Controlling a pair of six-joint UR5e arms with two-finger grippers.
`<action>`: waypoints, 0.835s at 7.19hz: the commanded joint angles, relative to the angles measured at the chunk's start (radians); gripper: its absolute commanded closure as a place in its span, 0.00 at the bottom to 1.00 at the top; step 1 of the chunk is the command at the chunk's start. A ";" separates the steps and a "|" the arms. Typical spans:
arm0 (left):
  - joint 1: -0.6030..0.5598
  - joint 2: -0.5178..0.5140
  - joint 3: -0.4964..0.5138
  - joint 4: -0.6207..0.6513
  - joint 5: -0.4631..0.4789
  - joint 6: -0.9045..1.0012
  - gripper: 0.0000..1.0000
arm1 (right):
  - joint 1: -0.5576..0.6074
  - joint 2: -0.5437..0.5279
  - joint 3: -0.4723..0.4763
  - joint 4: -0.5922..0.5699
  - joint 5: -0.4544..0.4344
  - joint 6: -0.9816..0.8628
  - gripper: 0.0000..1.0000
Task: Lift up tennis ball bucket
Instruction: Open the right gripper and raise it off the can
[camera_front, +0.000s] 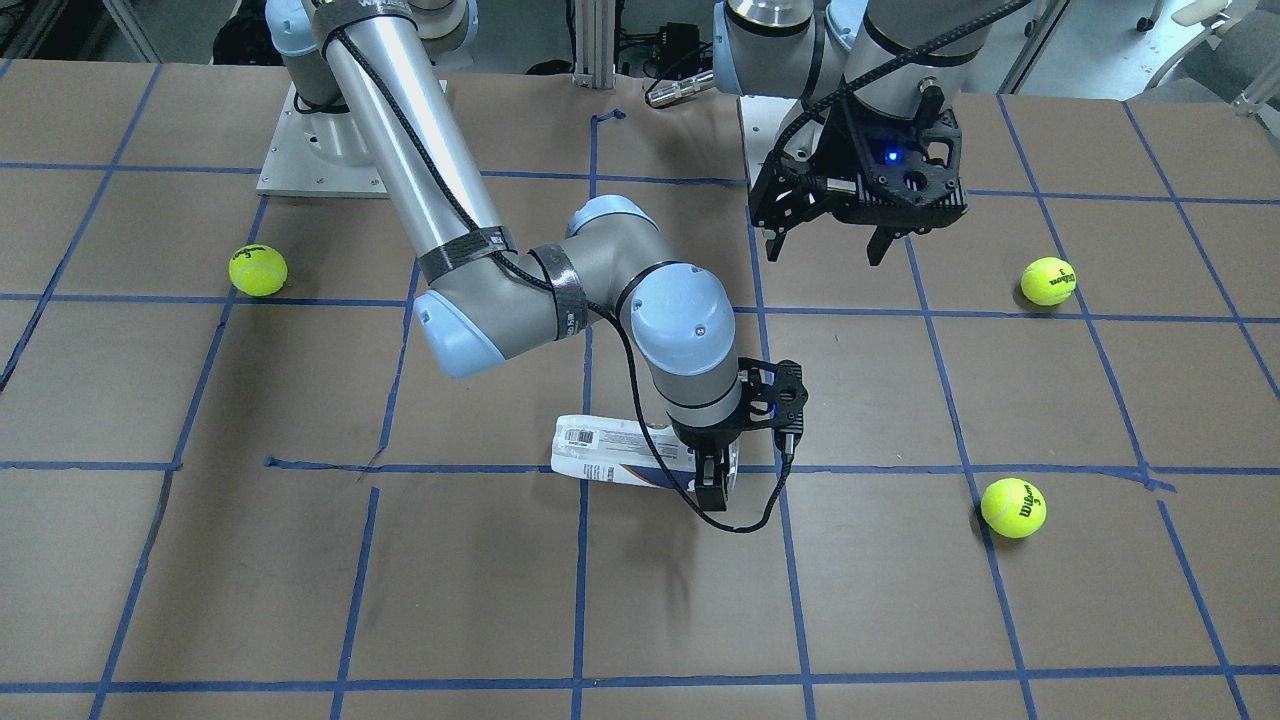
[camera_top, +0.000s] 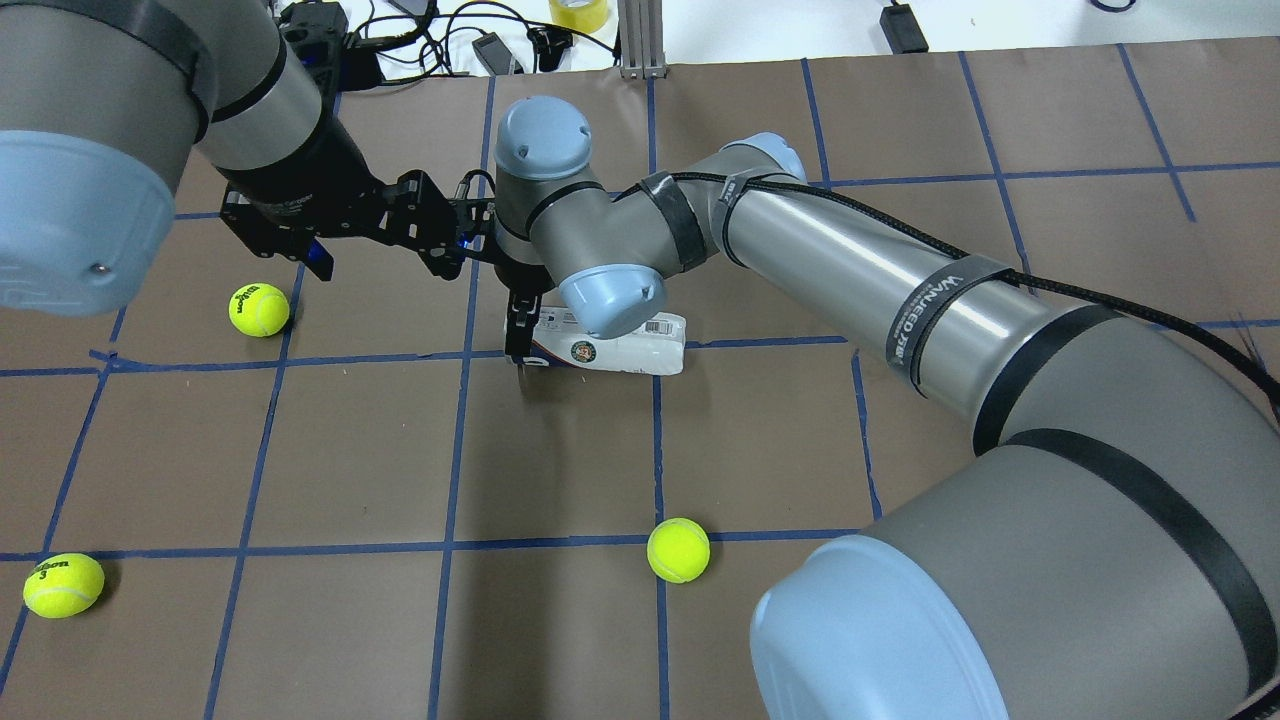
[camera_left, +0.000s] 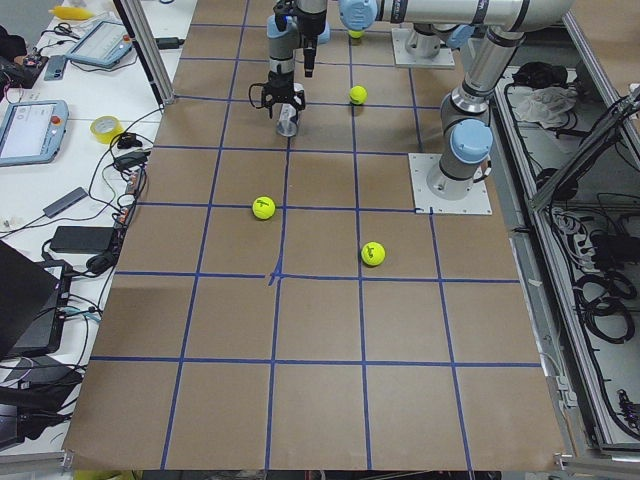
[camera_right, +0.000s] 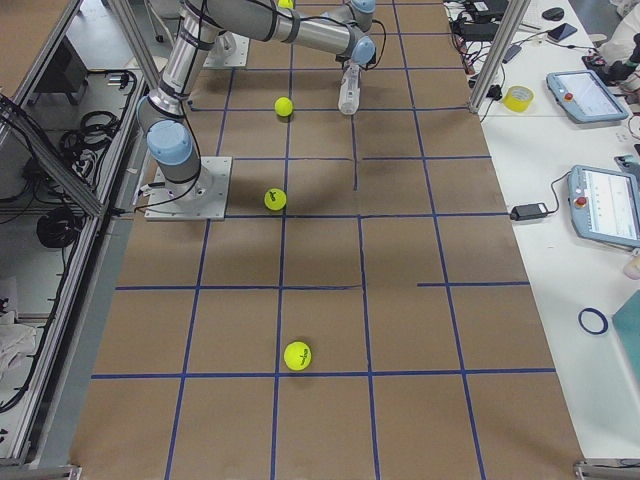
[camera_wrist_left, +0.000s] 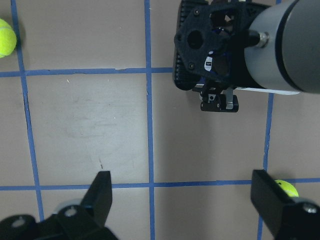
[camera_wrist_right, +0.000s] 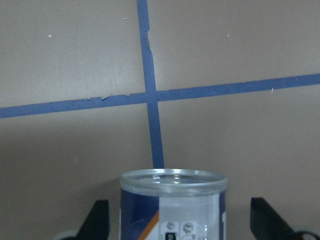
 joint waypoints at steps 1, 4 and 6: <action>0.000 0.001 -0.002 -0.002 0.000 0.001 0.00 | -0.031 -0.004 0.005 0.005 0.009 -0.041 0.00; 0.006 0.013 -0.003 -0.030 0.003 0.002 0.00 | -0.148 -0.093 0.003 0.124 0.064 -0.043 0.00; 0.023 -0.038 -0.014 -0.015 -0.017 0.005 0.00 | -0.252 -0.214 0.003 0.305 0.118 -0.043 0.00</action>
